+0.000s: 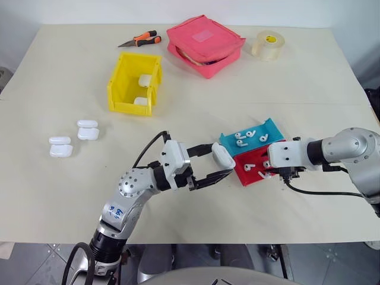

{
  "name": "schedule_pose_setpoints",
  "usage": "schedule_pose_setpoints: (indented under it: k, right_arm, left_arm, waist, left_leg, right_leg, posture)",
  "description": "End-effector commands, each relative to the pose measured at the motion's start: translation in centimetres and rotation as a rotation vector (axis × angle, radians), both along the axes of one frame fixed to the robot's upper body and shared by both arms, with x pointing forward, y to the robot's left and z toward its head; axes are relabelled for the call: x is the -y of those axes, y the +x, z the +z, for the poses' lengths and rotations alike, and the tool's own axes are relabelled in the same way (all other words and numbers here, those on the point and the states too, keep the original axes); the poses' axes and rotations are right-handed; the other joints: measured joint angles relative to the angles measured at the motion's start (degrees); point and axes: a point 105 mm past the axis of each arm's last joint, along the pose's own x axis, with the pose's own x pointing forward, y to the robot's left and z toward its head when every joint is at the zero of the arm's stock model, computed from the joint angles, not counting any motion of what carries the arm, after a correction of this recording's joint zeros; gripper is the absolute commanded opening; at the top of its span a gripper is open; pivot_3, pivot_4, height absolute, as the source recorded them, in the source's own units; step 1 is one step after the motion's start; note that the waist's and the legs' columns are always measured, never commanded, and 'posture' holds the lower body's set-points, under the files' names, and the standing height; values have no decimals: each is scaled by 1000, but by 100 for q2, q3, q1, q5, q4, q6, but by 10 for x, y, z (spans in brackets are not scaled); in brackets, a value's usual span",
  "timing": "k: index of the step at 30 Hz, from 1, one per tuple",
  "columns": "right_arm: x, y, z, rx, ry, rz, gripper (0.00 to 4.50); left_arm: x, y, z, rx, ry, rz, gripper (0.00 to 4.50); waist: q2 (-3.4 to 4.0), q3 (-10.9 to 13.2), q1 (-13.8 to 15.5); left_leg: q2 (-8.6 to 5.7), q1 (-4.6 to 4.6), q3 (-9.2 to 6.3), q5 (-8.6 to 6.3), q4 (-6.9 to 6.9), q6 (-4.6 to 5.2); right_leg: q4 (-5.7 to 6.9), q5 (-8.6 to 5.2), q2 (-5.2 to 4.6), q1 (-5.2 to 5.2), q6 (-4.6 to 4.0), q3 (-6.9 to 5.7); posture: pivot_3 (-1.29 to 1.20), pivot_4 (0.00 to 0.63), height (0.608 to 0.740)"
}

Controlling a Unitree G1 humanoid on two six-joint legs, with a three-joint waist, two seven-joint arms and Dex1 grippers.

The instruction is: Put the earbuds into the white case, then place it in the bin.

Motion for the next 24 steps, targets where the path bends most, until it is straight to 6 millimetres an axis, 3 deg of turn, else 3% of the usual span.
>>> schedule_pose_setpoints:
  k: [1, 11, 14, 17, 24]
  right_arm:
    - [-1, 3, 4, 21, -16, 20, 2144]
    - [2, 4, 2, 8, -28, 24, 2144]
    - [1, 4, 2, 6, -23, 27, 1511]
    - [1, 4, 1, 3, -20, 26, 513]
    - [-2, 6, 5, 14, 28, 0, 460]
  left_arm:
    - [2, -7, 10, 44, -17, -14, 2776]
    - [0, -6, 11, 43, -15, -3, 2776]
    - [0, -6, 11, 44, -14, -3, 2776]
    - [0, -5, 11, 45, -13, -3, 2776]
    - [1, -3, 11, 43, -12, -4, 2776]
  waist:
    - [0, 0, -3]
    - [0, 0, 0]
    - [0, 0, 0]
    - [0, 0, 0]
    - [0, 0, -1]
  left_leg:
    - [0, 0, 0, 0, 0, 0]
    - [1, 0, -1, 0, 1, 0]
    - [0, 0, -1, 0, 1, 0]
    - [1, 0, -1, 0, 1, 0]
    - [1, 0, -1, 0, 1, 0]
  right_leg:
    - [0, 0, 0, 0, 0, 0]
    - [1, 0, 0, 1, 0, -1]
    - [1, 0, 0, 1, 0, -1]
    - [1, 0, 0, 1, 0, -1]
    - [1, 0, 0, 1, 0, -1]
  posture:
    - [0, 150, 740]
    - [0, 150, 740]
    - [0, 150, 740]
    - [0, 150, 740]
    - [0, 150, 740]
